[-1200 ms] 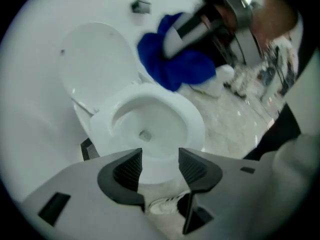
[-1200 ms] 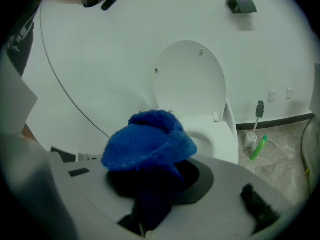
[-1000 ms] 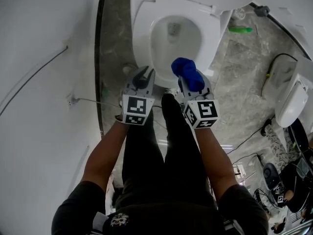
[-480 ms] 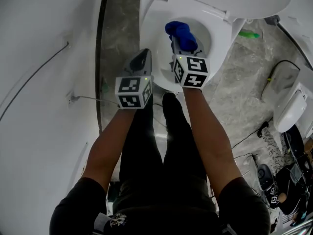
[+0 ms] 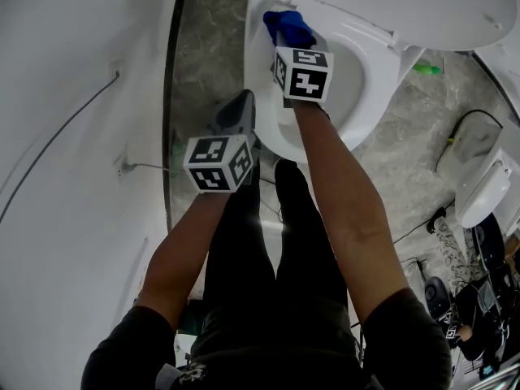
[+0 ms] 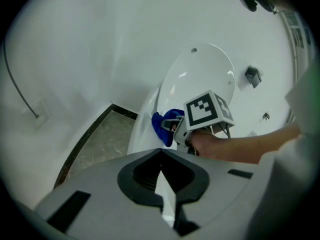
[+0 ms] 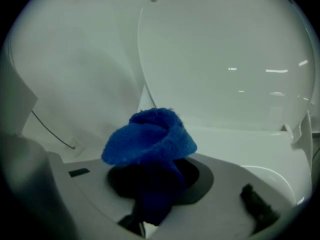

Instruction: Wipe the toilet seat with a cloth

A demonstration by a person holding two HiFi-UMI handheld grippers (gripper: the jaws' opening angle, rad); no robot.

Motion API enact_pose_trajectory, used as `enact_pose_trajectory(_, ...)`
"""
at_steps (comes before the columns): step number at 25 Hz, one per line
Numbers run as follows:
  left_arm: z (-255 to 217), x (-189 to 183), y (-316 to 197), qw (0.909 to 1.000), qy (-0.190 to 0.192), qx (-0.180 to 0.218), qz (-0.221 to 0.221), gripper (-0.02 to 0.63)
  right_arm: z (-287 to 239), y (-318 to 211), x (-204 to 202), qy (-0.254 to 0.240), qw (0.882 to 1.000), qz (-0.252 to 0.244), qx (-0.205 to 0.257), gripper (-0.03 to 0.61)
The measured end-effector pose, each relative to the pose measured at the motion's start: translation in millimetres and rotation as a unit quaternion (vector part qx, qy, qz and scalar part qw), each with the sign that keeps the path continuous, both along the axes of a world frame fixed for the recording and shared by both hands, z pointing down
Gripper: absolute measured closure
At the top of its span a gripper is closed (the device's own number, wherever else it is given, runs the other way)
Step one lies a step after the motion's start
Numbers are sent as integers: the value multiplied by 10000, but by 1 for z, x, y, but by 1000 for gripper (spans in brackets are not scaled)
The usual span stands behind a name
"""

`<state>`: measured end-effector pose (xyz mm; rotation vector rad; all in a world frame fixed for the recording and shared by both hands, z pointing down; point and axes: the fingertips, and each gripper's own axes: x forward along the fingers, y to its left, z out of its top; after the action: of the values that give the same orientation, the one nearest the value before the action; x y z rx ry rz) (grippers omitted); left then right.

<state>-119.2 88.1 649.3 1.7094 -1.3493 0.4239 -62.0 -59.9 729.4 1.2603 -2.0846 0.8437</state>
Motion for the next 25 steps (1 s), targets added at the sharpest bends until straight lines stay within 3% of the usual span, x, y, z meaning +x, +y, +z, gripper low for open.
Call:
enact_pose_trajectory(6, 10, -21, -12, 9984, -521, 124, 203, 603, 1, -11, 38, 294, 9988, 400, 25, 482)
enact_pose_trajectory(12, 20, -24, -13, 9991, -424, -48, -77, 603, 4, -11, 87, 440, 9963, 743, 10, 482)
enact_pose_trajectory(21, 26, 17, 7, 9969, -516, 27, 593, 603, 9, 10, 172, 549, 9914, 1179, -122, 482)
enact_pose_trajectory(25, 32, 22, 14, 9957, -592, 21, 712, 603, 9, 21, 197, 298, 9875, 1527, -269, 482)
